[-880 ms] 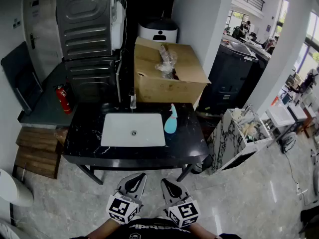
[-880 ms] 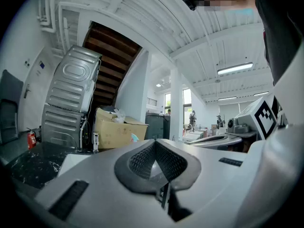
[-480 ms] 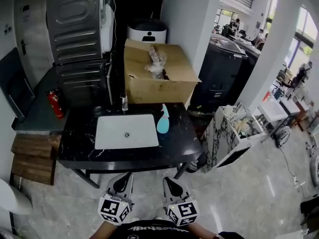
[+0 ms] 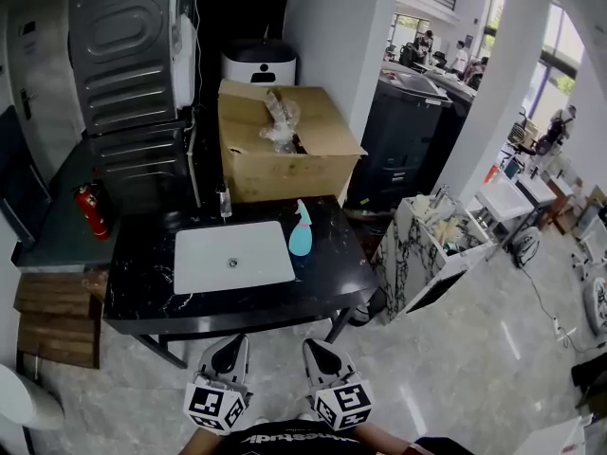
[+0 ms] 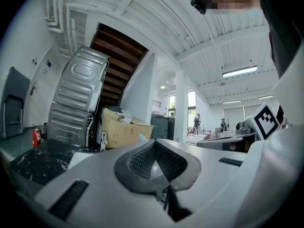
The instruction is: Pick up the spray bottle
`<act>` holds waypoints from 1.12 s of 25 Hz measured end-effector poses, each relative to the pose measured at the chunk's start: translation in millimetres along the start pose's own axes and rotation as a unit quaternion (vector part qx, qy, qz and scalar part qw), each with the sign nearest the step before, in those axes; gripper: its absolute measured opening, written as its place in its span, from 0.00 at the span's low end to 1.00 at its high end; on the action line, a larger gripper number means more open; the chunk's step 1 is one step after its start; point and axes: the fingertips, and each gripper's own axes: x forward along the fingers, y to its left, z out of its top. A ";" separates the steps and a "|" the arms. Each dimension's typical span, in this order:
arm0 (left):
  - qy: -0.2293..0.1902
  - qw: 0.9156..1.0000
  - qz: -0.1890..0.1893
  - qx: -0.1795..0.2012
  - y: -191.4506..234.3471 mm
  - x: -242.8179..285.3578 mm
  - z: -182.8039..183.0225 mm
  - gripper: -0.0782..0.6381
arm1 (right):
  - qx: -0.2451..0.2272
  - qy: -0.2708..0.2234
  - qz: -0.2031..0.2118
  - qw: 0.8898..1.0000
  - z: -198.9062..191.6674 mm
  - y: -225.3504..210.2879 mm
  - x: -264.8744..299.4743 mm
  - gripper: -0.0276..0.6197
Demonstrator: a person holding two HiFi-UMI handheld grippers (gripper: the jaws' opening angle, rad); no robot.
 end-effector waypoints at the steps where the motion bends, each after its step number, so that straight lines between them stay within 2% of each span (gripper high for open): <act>1: 0.000 1.000 -0.001 0.000 2.9 -1.8 -0.7 0.13 | 0.001 0.000 -0.002 1.000 -1.2 2.7 1.0 0.10; 9: -0.001 1.000 -0.012 -0.012 26.3 -9.6 -13.5 0.13 | 0.003 0.004 -0.021 1.000 -20.6 23.9 7.0 0.10; 16: 0.012 1.000 -0.012 -0.024 42.4 15.4 -26.6 0.13 | 0.013 0.020 -0.029 0.999 -27.8 9.2 31.4 0.10; 22: 0.024 1.000 0.006 -0.011 68.3 72.7 -34.6 0.13 | -0.009 0.015 0.011 1.000 -24.7 -18.6 96.0 0.10; 28: 0.013 1.000 0.019 0.009 90.1 168.3 -14.7 0.13 | -0.017 -0.009 0.041 0.999 15.6 -81.6 173.4 0.10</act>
